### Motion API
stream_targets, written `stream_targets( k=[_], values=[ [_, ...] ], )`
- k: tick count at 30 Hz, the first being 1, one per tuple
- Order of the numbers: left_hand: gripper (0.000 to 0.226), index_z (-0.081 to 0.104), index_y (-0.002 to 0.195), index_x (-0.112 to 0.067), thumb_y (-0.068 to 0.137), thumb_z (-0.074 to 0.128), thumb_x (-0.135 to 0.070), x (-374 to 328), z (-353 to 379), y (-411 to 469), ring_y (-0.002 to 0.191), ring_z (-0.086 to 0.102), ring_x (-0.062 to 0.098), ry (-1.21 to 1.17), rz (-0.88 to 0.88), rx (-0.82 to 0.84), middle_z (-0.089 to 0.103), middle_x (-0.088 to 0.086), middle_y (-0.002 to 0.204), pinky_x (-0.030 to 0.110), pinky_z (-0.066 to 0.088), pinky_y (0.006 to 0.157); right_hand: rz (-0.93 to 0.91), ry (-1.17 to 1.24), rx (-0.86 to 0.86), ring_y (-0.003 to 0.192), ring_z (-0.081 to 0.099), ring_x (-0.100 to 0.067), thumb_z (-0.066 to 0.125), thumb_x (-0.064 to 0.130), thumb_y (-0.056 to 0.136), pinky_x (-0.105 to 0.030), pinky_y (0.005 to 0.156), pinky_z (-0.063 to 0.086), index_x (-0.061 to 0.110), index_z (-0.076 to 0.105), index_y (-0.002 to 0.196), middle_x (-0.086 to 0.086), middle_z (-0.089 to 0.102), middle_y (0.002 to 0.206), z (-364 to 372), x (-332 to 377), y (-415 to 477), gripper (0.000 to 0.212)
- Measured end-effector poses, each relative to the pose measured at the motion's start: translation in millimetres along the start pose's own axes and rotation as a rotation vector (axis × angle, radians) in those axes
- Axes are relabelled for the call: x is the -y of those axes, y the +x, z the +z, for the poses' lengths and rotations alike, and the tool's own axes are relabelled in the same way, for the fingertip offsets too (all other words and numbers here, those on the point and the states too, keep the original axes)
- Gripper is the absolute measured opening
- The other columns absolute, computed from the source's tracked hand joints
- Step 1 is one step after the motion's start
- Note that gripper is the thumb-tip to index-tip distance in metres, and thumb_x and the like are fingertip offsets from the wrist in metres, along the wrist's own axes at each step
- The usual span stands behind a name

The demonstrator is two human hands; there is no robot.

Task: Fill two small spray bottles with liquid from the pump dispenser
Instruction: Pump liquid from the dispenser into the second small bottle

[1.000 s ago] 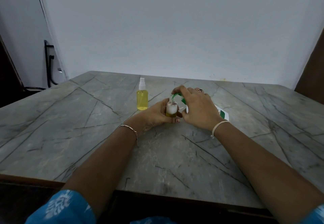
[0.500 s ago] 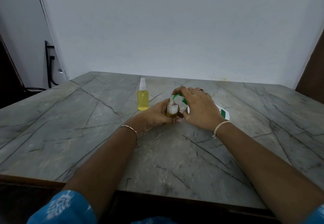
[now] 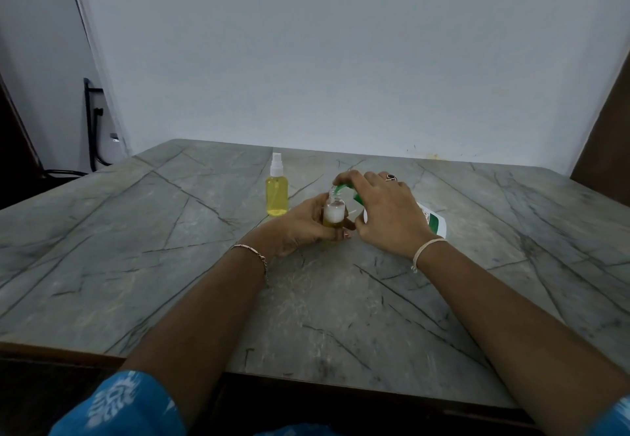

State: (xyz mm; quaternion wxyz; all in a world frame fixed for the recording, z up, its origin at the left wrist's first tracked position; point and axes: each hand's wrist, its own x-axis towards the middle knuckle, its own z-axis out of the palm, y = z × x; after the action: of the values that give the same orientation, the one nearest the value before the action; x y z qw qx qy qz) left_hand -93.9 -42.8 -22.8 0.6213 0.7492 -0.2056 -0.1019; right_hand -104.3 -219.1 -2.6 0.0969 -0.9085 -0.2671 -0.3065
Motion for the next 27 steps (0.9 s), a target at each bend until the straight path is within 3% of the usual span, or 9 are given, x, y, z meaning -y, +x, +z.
stream_targets(
  k=[5, 10, 21, 27],
  values=[
    [0.040, 0.052, 0.108, -0.020, 0.081, 0.071, 0.003, 1.6, -0.5, 0.6, 0.108, 0.059, 0.022, -0.030, 0.024, 0.004, 0.064, 0.012, 0.112, 0.041, 0.045, 0.104, 0.000, -0.007, -0.003, 0.099, 0.055, -0.024, 0.066, 0.021, 0.073, -0.045, 0.087, 0.048, 0.035, 0.037, 0.129, 0.000, 0.061, 0.105, 2.0, 0.1, 1.2, 0.065],
    [0.040, 0.051, 0.108, -0.020, 0.081, 0.070, 0.003, 0.4, -0.7, 0.5, 0.098, 0.062, 0.015, -0.020, 0.027, 0.007, 0.066, 0.003, 0.100, 0.030, 0.050, 0.093, -0.009, 0.014, 0.020, 0.095, 0.053, -0.022, 0.066, 0.019, 0.074, -0.041, 0.086, 0.046, 0.037, 0.034, 0.134, 0.001, 0.059, 0.100, 1.6, -3.0, 0.1, 0.071],
    [0.040, 0.051, 0.107, -0.021, 0.082, 0.067, 0.006, -1.9, -0.6, -0.6, 0.094, 0.063, 0.012, -0.009, 0.034, 0.029, 0.066, 0.001, 0.097, 0.025, 0.053, 0.087, -0.010, 0.057, 0.015, 0.096, 0.054, -0.023, 0.064, 0.018, 0.073, -0.045, 0.085, 0.048, 0.033, 0.038, 0.127, -0.001, 0.062, 0.108, 1.2, -1.5, 4.0, 0.061],
    [0.042, 0.050, 0.110, -0.022, 0.081, 0.071, 0.000, 0.3, -1.7, 0.8, 0.108, 0.062, 0.022, 0.011, 0.010, 0.024, 0.067, 0.011, 0.111, 0.037, 0.048, 0.101, -0.015, 0.114, 0.077, 0.093, 0.055, -0.021, 0.065, 0.020, 0.073, -0.044, 0.084, 0.050, 0.041, 0.031, 0.131, -0.001, 0.062, 0.103, -1.5, -8.9, 0.5, 0.071]
  ],
)
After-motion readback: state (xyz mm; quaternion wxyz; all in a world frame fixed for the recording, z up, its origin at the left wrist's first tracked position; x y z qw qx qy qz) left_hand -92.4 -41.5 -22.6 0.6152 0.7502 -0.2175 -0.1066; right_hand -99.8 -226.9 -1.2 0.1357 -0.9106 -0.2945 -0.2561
